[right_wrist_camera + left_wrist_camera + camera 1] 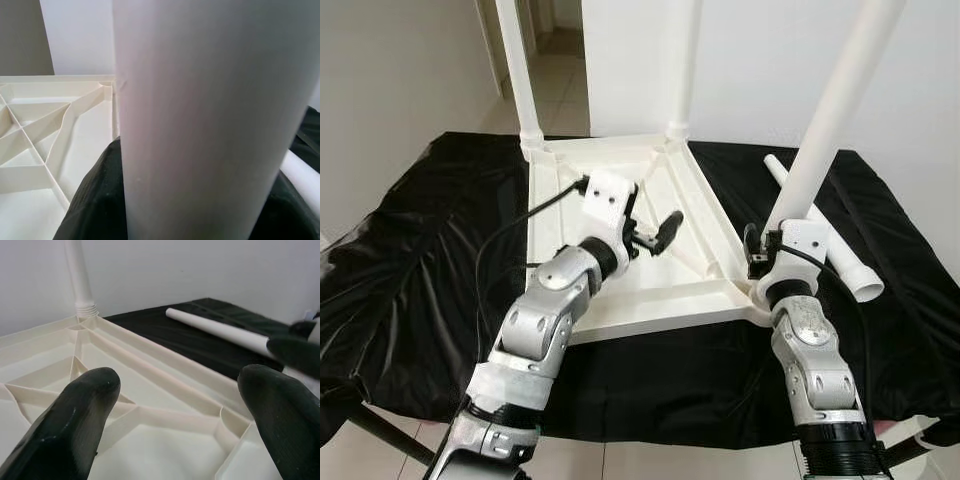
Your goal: Building children table
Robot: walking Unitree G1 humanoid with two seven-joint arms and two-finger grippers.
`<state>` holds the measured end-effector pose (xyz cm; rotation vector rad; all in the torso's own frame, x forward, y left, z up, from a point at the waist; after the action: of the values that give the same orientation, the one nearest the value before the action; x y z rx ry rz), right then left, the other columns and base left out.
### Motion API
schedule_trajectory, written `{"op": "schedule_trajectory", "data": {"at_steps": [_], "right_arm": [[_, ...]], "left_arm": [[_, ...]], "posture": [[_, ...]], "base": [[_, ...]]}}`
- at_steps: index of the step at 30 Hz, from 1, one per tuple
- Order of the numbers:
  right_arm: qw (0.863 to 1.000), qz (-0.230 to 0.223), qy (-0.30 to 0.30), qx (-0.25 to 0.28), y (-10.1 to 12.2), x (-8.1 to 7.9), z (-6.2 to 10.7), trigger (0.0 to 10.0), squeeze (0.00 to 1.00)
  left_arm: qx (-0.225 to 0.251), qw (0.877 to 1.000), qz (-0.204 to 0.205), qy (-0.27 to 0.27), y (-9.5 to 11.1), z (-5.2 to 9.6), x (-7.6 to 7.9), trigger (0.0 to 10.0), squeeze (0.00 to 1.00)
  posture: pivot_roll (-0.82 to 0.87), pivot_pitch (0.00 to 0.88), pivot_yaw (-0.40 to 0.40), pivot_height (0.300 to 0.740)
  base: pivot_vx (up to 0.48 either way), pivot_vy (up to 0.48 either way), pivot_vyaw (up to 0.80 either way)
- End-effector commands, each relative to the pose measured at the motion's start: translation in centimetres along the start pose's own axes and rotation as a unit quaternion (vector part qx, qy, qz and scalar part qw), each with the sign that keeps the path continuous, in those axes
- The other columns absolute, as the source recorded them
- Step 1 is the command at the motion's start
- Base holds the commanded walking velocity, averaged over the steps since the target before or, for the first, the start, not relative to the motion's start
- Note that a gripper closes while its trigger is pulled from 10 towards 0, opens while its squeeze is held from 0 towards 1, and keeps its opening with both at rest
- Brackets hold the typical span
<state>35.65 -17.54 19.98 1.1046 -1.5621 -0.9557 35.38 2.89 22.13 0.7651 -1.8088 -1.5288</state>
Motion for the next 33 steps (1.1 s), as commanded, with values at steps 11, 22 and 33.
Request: {"op": "schedule_trajectory", "data": {"at_steps": [11,22,33], "right_arm": [[1.000,0.005,-0.009,-0.001,-0.6,0.7,0.3,10.0,0.00],[1.000,0.022,-0.012,-0.018,-1.8,1.1,1.0,10.0,0.00],[0.998,0.010,0.010,-0.061,-5.3,-0.1,1.9,10.0,0.00]], "left_arm": [[-0.033,0.993,-0.043,-0.107,-3.7,1.6,3.5,10.0,0.00],[-0.073,0.991,-0.028,-0.108,-5.1,2.0,4.0,10.0,0.00],[-0.069,0.991,-0.036,-0.112,-4.7,2.2,4.0,10.0,0.00]], "posture": [[-0.04,0.000,0.029,0.740],[-0.04,0.001,0.025,0.740],[-0.03,0.005,0.031,0.740]], "base": [[0.000,0.000,0.00],[0.000,0.000,0.00],[0.000,0.000,0.00]]}}
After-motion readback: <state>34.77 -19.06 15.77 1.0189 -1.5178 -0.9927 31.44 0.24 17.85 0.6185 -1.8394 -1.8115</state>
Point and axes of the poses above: a point about 5 cm out from each wrist's last joint towards the gripper, its own z axis pointing back from the gripper into the wrist, its own y axis along the axis of the wrist's last joint, x = y × z, the point moved 5 cm from there along -z, pointing out of the wrist towards the gripper, and after that the axes turned 11 degrees about z, right-handed, at the moved point
